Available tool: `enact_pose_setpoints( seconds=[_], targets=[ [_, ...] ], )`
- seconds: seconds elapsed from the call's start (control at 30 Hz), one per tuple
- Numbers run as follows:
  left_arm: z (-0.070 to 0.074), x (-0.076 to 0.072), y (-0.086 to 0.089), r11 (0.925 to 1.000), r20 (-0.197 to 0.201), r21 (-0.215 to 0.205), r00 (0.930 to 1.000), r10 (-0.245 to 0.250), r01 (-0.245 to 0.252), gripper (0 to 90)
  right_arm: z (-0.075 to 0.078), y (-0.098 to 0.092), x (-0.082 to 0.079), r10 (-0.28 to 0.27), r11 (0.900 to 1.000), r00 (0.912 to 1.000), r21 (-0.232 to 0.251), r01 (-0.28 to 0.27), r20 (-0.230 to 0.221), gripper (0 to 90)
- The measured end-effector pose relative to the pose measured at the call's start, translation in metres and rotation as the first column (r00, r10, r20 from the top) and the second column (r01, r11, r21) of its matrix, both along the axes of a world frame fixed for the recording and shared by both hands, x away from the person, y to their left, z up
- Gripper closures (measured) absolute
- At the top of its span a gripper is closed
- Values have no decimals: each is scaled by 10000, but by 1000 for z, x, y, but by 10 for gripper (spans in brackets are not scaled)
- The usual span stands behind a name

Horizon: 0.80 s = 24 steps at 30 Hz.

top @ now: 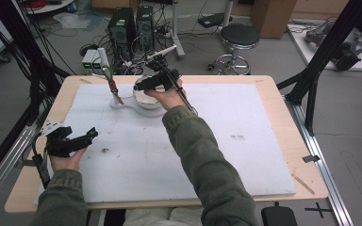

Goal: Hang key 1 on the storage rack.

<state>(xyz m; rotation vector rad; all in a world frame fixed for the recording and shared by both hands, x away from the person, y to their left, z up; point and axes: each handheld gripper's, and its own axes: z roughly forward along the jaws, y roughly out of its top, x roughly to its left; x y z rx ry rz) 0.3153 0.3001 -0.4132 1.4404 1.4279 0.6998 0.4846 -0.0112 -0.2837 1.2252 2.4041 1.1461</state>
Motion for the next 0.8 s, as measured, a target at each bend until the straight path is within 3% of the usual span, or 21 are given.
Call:
enact_pose_setpoints(
  seconds=[0.3, 0.43, 0.67, 0.8],
  targets=[
    [0, 0, -1, 10000, -16, 12, 10000, -22, 22, 18, 2, -32, -8, -172, 9997, 9996, 170, 168, 228, 8],
    [0, 0, 0, 10000, -32, 16, 10000, -31, 31, 18, 4, -40, -11, -319, 9986, 9980, -406, 341, 547, 8],
    [0, 0, -1, 10000, -36, -4, 10000, -35, 35, 18, 10, -54, -19, -213, 9995, 9972, -204, 228, 719, 8],
    [0, 0, -1, 10000, -28, -19, 10000, -36, 36, 18, 3, -65, -21, -227, 9996, 9967, -121, 237, 785, 9]
  ],
)
